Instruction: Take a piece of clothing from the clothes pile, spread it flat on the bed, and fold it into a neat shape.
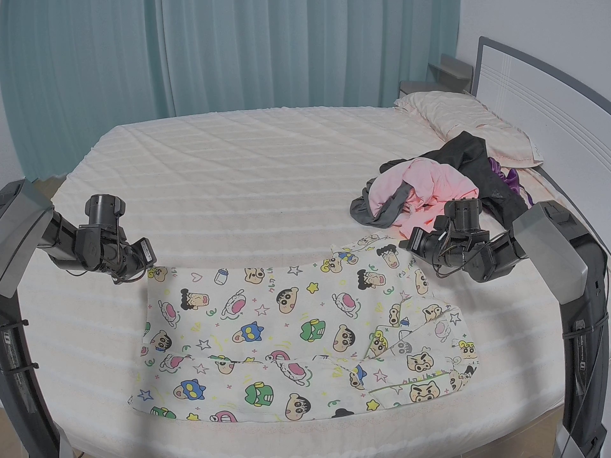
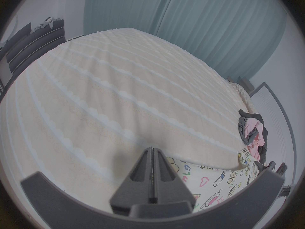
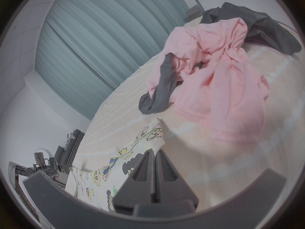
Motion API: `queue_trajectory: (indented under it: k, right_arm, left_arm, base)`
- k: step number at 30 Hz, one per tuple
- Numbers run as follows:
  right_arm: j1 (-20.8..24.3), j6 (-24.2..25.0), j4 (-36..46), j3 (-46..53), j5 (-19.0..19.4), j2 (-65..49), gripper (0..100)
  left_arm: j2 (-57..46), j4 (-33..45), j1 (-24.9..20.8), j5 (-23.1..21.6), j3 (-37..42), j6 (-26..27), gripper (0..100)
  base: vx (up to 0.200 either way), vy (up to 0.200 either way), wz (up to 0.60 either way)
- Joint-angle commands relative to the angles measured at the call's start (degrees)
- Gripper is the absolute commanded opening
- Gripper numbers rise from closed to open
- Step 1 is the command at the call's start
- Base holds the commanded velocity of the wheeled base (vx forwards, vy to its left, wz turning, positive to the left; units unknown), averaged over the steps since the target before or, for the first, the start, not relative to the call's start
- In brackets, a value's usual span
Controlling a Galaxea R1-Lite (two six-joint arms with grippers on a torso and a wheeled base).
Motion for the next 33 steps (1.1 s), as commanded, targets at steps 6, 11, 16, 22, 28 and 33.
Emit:
queue_trajectory:
  k: [6,11,16,22,28,33]
  right_arm:
    - [-0.47,0.18,-0.64,0.69,-0.03,-1.00,0]
    - [-0.65,0.18,-0.64,0.69,-0.03,-0.83,0]
    - [-0.74,0.00,-1.34,0.60,-0.12,-0.65,0]
    - [-0.65,-0.08,-2.13,0.42,-0.12,-0.65,0]
    - [-0.74,0.00,-2.13,0.25,-0.12,-0.56,0]
    - [-0.74,0.00,-2.13,0.07,-0.21,-0.56,0]
  left_arm:
    - [0.13,-0.25,0.22,0.01,-2.06,-0.10,0]
    - [0.74,-0.52,0.04,0.01,-2.59,-0.10,0]
    - [1.53,-0.25,-0.04,0.01,-4.26,-0.10,0]
    - [2.23,-0.25,-0.31,0.10,-5.66,-0.80,0]
    - [3.11,-0.52,-0.66,0.18,-6.63,-0.97,0]
    - [3.20,-0.52,-1.27,0.18,-7.07,-2.38,0]
  base:
    - [0.000,0.000,0.00]
    - [0.000,0.000,0.00]
    - [0.000,0.000,0.00]
    - [0.000,0.000,0.00]
    - [0.000,0.000,0.00]
    - [0.000,0.000,0.00]
